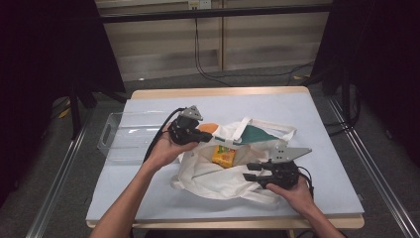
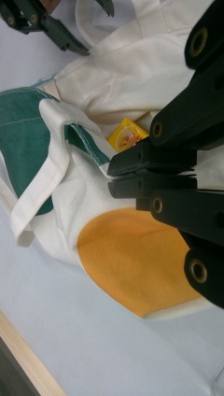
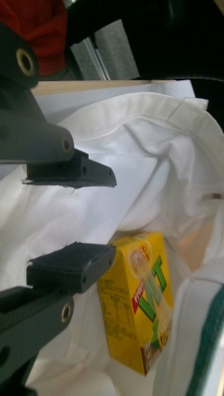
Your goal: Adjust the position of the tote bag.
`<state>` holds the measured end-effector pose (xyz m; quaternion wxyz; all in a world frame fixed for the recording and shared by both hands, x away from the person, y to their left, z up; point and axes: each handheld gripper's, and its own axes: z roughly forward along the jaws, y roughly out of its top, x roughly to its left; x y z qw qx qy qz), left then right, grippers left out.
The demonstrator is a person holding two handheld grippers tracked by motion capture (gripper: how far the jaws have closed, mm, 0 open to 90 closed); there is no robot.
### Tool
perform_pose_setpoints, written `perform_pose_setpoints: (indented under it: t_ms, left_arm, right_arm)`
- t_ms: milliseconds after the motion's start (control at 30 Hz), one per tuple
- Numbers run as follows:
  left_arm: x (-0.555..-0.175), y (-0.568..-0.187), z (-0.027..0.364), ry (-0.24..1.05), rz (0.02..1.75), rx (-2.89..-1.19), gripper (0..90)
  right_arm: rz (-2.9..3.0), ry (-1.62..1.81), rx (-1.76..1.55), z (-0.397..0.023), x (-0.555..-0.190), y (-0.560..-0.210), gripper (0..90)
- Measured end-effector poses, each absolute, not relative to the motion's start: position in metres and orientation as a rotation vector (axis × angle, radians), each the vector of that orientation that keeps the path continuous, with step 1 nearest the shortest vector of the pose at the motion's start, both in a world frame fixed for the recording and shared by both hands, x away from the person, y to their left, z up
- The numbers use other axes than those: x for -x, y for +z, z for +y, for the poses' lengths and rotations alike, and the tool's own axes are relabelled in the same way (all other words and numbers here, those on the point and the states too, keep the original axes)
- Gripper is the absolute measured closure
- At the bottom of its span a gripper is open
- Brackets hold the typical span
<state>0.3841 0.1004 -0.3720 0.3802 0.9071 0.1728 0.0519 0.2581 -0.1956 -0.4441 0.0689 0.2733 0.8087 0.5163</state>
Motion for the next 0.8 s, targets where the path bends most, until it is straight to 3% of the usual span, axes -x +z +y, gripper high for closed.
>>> perform_pose_setpoints:
  t_ms: [467, 800]
  left_arm:
    - [-0.406, -0.378, 0.098, 0.138, 0.511, -2.329, 88.2]
    - [-0.417, -0.382, 0.095, 0.189, 0.506, -2.400, 88.4]
  right_arm:
    - [2.512, 1.498, -0.833, -0.182, -0.271, -0.455, 56.5]
    - [2.582, 1.468, -0.809, -0.181, -0.261, -0.459, 66.8]
